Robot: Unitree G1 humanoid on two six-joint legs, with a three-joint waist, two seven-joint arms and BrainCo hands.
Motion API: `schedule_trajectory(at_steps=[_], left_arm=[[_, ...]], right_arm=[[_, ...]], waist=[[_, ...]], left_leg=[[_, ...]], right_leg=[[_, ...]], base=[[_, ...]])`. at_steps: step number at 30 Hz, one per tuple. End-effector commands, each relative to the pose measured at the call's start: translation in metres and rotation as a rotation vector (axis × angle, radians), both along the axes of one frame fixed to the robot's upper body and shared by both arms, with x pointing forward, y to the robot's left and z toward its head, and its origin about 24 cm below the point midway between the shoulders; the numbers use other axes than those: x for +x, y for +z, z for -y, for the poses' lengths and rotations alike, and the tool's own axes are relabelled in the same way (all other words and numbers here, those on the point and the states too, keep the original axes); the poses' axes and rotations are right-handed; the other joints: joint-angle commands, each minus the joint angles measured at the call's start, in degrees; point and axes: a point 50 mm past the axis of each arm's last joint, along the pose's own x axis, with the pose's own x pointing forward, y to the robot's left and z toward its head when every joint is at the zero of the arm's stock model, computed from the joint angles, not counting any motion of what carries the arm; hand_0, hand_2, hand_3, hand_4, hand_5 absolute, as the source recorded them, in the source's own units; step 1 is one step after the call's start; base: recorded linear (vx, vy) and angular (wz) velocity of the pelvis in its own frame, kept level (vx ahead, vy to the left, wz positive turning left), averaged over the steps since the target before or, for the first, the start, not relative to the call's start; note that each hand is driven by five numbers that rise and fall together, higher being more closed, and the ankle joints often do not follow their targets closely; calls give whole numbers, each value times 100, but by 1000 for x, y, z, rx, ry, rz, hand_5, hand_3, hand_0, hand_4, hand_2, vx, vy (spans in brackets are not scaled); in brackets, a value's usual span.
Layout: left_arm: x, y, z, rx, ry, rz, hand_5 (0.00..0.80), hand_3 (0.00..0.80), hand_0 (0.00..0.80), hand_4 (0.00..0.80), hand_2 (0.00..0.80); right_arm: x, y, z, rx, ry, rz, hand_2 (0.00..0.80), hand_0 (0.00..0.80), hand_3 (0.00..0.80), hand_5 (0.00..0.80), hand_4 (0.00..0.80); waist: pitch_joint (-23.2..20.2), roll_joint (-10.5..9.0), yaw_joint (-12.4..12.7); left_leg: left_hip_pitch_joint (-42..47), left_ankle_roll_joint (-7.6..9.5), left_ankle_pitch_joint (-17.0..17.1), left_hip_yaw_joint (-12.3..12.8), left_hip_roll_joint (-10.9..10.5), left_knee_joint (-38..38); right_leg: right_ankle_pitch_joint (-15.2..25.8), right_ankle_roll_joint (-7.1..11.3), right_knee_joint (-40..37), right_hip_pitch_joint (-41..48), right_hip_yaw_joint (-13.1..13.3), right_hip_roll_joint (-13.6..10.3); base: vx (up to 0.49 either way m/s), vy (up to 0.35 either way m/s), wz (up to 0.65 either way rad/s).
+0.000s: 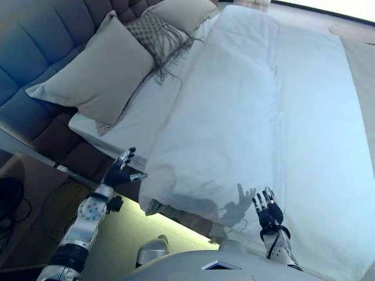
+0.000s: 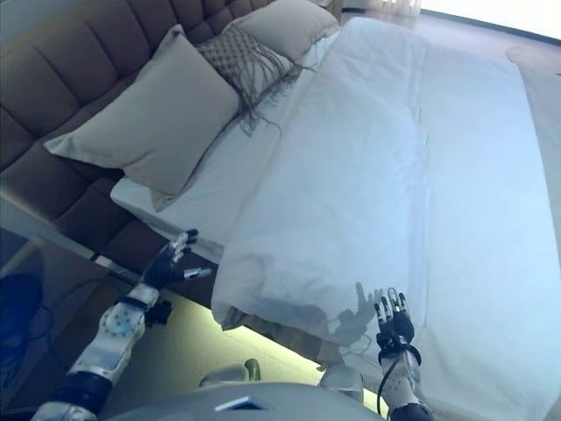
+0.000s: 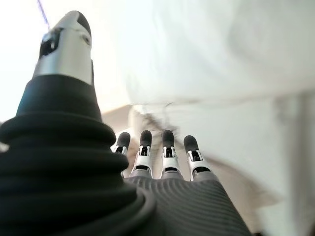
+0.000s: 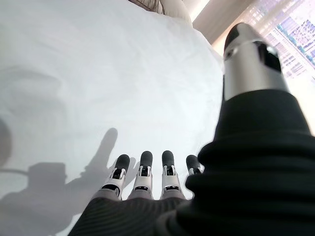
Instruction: Make the bed neatly
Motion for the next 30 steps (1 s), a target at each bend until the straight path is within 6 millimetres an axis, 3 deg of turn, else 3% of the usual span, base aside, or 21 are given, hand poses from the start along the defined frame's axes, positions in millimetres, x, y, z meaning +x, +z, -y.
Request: schedule_trajectory(at_steps=[1, 3, 6, 10, 15, 20, 23, 24, 27, 30], left_arm=[[27, 37, 27, 79, -81, 267, 0, 0, 0, 0, 0], [33, 35, 39, 118, -83, 290, 0, 0, 0, 0, 0], [43, 29, 43, 79, -3, 282, 0, 0, 0, 0, 0], [46, 25, 46, 1, 50, 281, 0, 0, 0, 0, 0], [35, 17, 48, -38, 34, 236, 0, 0, 0, 0, 0], [23, 11, 43, 205, -4, 315, 0, 0, 0, 0, 0], [37, 24, 40, 423, 43, 483, 0, 0, 0, 0, 0], [46, 30, 39, 527, 66, 541, 0, 0, 0, 0, 0], [66, 30, 40, 614, 143, 559, 0, 0, 0, 0, 0], [84, 28, 46, 669, 172, 546, 0, 0, 0, 0, 0]], right_arm=[[23, 17, 2, -11, 31, 111, 0, 0, 0, 0, 0], [26, 17, -3, -22, 53, 104, 0, 0, 0, 0, 0], [38, 21, -5, -25, 63, 118, 0, 0, 0, 0, 0], [41, 26, 1, -50, 70, 147, 0, 0, 0, 0, 0], [33, 24, 5, -18, 61, 135, 0, 0, 0, 0, 0], [25, 19, -1, 4, 116, 101, 0, 0, 0, 0, 0], [41, 28, 3, -4, 137, 147, 0, 0, 0, 0, 0], [53, 36, 5, -16, 159, 184, 0, 0, 0, 0, 0], [81, 54, 3, -49, 199, 259, 0, 0, 0, 0, 0], [103, 73, -2, -72, 211, 350, 0, 0, 0, 0, 0]], waist=[[219, 154, -27], [307, 96, -85], [431, 97, -165], [543, 128, -276], [526, 151, -300], [456, 176, -377], [532, 218, -454], [691, 219, -482], [1061, 267, -572], [1289, 286, -679]], left_leg=[[-441, 428, -226, -363, -15, 498], [-578, 387, -211, -364, 34, 603], [-743, 216, -94, -347, 278, 656], [-822, 58, 104, -282, 442, 417], [-711, -15, 145, -273, 514, 354], [-457, -125, 221, -234, 715, 328], [-635, -206, 221, -293, 799, 401], [-871, -255, 78, -483, 827, 780], [-1350, -315, 280, -842, 971, 844], [-1558, -298, 385, -881, 924, 662]], right_leg=[[45, 269, 667, -94, -249, -118], [192, 260, 668, -304, -176, -37], [7, 179, 498, -418, -162, 184], [-25, 151, 214, -439, -125, 359], [-118, 121, 318, -367, -212, 281], [-285, 19, 394, -185, -210, 432], [-262, -76, 311, -385, -103, 545], [-280, -113, 384, -584, 36, 580], [-263, -139, 717, -1147, 336, 623], [-228, -49, 882, -1580, 517, 485]], base=[[-82, -171, -42], [-99, -201, -19], [-141, -161, -22], [-139, -88, -36], [20, -70, -10], [127, -111, 0], [-118, -23, -1], [-236, 22, -7], [-254, 98, -24], [-202, 204, -37]])
